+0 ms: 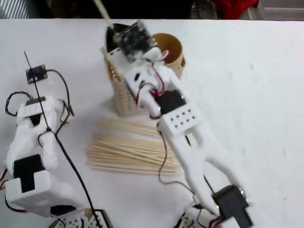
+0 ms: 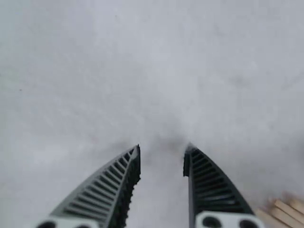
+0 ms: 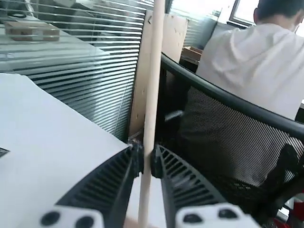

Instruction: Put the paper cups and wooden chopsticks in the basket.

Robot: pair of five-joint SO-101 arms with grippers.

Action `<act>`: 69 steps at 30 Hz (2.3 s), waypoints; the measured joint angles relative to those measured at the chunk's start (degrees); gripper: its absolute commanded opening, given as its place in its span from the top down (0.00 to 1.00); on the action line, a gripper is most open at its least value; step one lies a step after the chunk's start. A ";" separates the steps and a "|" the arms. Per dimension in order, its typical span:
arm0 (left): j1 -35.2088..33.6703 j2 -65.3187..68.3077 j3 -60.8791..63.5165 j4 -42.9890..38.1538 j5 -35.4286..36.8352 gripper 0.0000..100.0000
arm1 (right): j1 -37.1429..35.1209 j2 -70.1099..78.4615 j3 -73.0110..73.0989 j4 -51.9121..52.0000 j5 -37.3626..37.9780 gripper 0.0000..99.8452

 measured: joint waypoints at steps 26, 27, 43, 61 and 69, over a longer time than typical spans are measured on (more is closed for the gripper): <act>0.00 0.00 0.00 0.00 0.00 0.83 | -4.66 -18.37 0.35 34.11 -0.53 0.90; 0.00 0.00 0.00 0.00 0.00 0.83 | -4.92 -21.01 0.35 38.33 -0.53 0.91; 0.00 0.00 0.00 0.00 0.00 0.83 | -12.13 -9.14 23.12 54.15 19.69 0.84; 0.09 0.00 0.00 0.00 0.00 0.83 | -15.38 9.93 28.04 34.11 21.80 0.96; 0.09 0.00 0.00 0.00 0.00 0.83 | -15.30 8.26 28.04 34.81 21.80 0.99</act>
